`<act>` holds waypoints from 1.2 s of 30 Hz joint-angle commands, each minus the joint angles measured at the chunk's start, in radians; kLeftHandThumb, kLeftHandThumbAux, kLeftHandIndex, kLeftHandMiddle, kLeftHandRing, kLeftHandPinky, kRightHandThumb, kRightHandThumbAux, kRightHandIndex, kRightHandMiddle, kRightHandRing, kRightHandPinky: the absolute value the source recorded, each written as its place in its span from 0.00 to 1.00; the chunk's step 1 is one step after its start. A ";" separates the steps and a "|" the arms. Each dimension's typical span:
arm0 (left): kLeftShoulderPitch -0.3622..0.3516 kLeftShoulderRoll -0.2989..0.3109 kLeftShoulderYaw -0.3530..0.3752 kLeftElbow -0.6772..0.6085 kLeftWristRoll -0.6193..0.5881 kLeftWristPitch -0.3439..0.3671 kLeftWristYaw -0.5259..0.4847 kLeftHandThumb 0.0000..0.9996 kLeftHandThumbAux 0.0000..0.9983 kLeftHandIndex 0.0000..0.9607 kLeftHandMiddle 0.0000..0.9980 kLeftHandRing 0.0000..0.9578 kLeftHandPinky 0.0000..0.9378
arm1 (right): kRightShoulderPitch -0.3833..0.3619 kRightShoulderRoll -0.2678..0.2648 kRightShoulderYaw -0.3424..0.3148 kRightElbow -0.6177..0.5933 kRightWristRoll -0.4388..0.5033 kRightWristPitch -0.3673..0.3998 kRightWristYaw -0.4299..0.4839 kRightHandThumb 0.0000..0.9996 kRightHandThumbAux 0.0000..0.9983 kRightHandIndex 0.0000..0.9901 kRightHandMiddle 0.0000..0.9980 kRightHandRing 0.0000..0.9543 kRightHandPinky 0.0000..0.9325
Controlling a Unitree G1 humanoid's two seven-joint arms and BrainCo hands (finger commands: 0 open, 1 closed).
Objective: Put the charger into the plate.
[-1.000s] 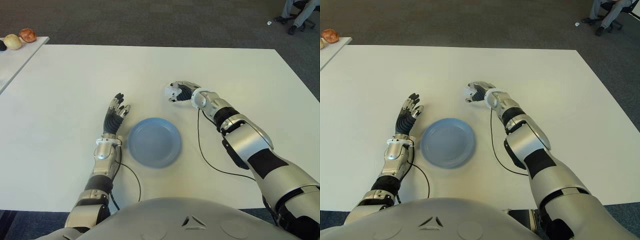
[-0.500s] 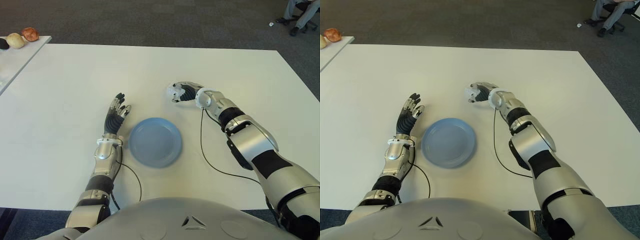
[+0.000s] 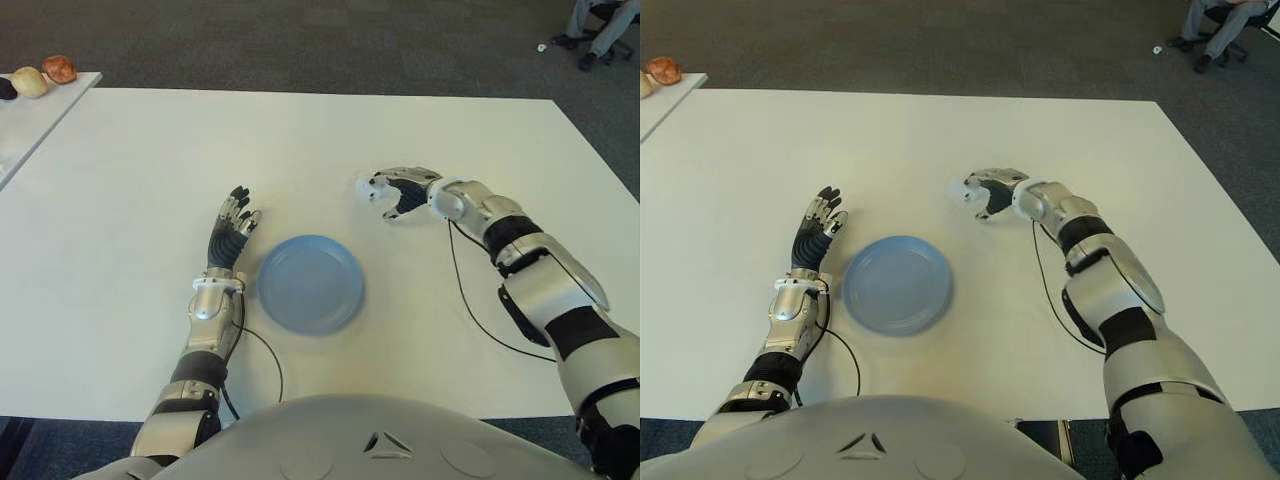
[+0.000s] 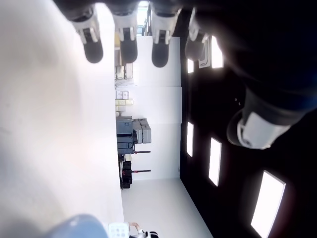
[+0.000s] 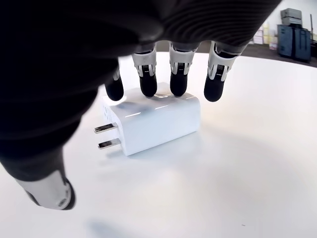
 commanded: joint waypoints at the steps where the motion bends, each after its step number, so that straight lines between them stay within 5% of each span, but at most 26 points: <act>1: 0.086 -0.026 -0.010 0.073 -0.001 0.064 -0.013 0.00 0.57 0.06 0.10 0.09 0.09 | 0.106 -0.146 -0.018 -0.209 0.040 -0.068 0.196 0.00 0.66 0.00 0.11 0.12 0.00; 5: 0.084 -0.024 -0.008 0.070 -0.005 0.074 -0.015 0.00 0.57 0.05 0.10 0.09 0.09 | 0.180 -0.211 -0.047 -0.361 0.070 -0.071 0.267 0.00 0.67 0.01 0.17 0.21 0.03; 11: 0.077 -0.021 -0.002 0.070 -0.019 0.090 -0.025 0.00 0.57 0.05 0.10 0.09 0.09 | 0.312 -0.330 -0.116 -0.622 0.142 -0.061 0.372 0.00 0.65 0.03 0.39 0.37 0.12; 17: 0.072 -0.021 0.007 0.072 -0.042 0.096 -0.039 0.00 0.56 0.05 0.10 0.09 0.09 | 0.436 -0.421 -0.205 -0.813 0.236 -0.022 0.467 0.00 0.61 0.03 0.43 0.39 0.13; 36: 0.058 -0.013 0.016 0.080 -0.049 0.110 -0.034 0.00 0.53 0.05 0.11 0.09 0.09 | 0.722 -0.449 -0.429 -1.057 0.363 0.040 0.463 0.00 0.63 0.11 0.42 0.37 0.09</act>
